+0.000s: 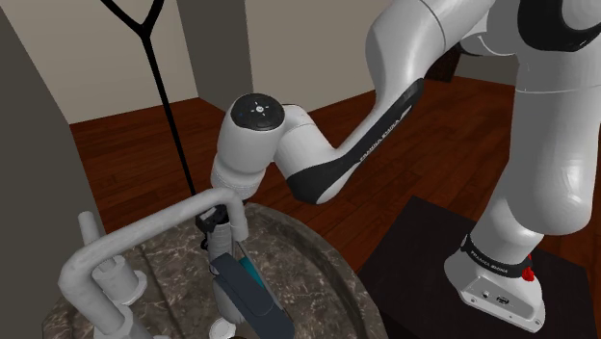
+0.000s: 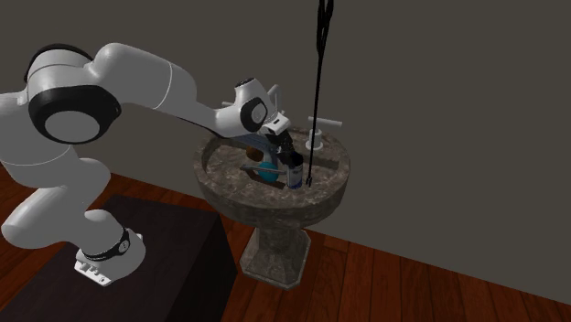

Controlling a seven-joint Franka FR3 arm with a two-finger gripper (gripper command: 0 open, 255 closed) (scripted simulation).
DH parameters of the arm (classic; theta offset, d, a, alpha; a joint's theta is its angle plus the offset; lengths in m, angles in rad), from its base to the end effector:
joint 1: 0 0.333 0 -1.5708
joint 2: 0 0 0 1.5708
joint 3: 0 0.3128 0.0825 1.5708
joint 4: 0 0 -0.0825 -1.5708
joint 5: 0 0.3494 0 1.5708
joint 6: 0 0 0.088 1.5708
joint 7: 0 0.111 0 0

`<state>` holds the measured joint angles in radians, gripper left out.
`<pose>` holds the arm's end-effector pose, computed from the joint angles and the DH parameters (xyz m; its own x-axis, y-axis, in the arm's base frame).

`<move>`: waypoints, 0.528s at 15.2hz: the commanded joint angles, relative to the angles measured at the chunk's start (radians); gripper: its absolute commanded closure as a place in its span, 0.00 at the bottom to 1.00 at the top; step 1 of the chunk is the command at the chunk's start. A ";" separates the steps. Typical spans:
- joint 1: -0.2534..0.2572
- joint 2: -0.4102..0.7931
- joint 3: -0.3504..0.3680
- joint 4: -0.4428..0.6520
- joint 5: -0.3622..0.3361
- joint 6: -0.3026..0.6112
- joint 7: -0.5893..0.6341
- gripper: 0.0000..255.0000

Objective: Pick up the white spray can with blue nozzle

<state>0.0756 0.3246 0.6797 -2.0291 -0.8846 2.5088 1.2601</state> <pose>0.4378 0.3899 0.3583 0.8816 0.0962 0.4622 0.0989 -0.9949 0.0185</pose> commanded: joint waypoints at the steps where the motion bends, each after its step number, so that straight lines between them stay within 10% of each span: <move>1: 0.012 0.010 0.002 -0.007 -0.011 0.004 0.012 1.00; 8: -0.021 -0.054 0.045 0.005 0.094 -0.037 -0.077 1.00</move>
<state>0.0528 0.2844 0.7105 -2.0266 -0.8049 2.4739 1.1939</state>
